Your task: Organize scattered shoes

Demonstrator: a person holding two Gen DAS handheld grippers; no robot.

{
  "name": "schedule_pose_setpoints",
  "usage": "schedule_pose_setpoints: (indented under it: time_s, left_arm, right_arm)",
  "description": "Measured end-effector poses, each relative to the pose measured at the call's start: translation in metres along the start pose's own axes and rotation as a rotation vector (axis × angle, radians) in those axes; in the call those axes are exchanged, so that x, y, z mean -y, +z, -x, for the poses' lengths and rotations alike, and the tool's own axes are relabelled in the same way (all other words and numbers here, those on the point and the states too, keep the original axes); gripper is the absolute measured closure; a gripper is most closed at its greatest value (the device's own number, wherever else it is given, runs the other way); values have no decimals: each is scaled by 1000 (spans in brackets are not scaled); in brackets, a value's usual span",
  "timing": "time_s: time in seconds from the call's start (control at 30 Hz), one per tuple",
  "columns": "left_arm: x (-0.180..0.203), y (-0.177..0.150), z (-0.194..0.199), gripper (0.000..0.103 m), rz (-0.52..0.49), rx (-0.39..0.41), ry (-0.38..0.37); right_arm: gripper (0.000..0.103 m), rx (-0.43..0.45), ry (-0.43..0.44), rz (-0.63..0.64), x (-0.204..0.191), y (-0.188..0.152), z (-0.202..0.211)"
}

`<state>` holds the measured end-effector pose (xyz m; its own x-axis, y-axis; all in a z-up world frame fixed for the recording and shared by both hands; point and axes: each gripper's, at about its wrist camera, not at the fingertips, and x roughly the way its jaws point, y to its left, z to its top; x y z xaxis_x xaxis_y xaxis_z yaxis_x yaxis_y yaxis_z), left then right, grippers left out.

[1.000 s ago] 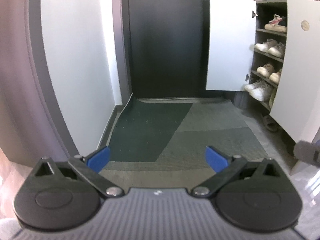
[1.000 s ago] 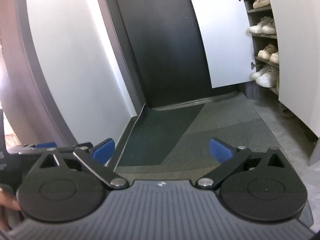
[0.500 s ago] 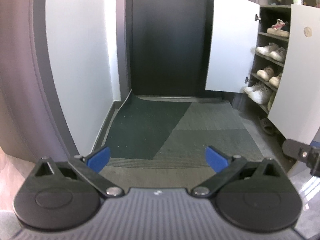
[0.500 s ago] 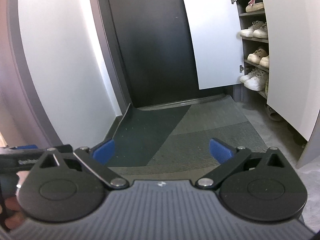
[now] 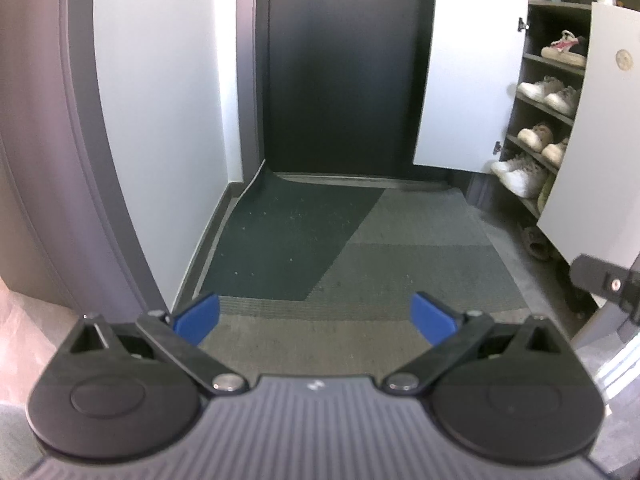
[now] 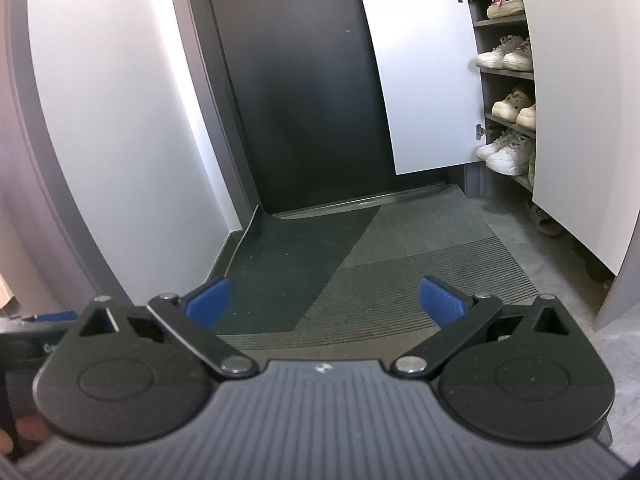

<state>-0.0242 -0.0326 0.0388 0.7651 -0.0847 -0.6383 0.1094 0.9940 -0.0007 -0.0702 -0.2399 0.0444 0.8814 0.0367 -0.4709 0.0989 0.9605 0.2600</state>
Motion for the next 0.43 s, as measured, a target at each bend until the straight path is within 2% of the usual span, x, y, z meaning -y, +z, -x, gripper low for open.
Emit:
schedule_pose_setpoints:
  time_s: [0.43]
  left_arm:
    - [0, -6, -1, 0, 9, -30, -34]
  right_arm:
    - [0, 15, -20, 13, 0, -2, 8]
